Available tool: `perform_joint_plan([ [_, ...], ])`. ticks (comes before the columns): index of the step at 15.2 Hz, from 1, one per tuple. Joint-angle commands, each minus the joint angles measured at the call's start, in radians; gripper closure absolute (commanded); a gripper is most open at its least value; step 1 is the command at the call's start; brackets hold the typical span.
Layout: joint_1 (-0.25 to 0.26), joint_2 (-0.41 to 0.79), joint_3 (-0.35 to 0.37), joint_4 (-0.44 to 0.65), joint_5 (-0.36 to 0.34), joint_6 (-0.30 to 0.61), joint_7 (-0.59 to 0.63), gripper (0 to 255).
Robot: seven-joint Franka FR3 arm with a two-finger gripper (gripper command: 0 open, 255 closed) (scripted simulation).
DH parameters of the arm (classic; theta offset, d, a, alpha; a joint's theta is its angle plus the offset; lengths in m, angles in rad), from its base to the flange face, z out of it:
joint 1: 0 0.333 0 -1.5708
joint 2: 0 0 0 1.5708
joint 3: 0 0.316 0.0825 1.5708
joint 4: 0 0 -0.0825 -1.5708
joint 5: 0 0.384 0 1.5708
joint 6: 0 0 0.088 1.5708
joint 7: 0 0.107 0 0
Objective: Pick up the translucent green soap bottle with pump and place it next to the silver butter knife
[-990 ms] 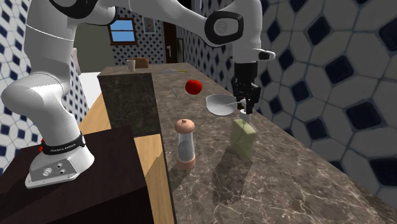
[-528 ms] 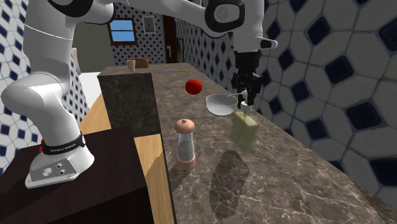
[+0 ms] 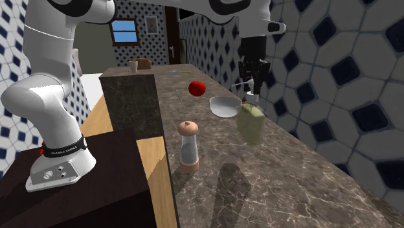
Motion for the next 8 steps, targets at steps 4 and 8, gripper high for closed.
perform_joint_plan([
  [4, 0.038, -0.053, 0.007, -0.050, -0.019, -0.005, 0.042, 255],
  [8, 0.106, -0.143, 0.027, -0.172, -0.053, 0.022, 0.132, 255],
])
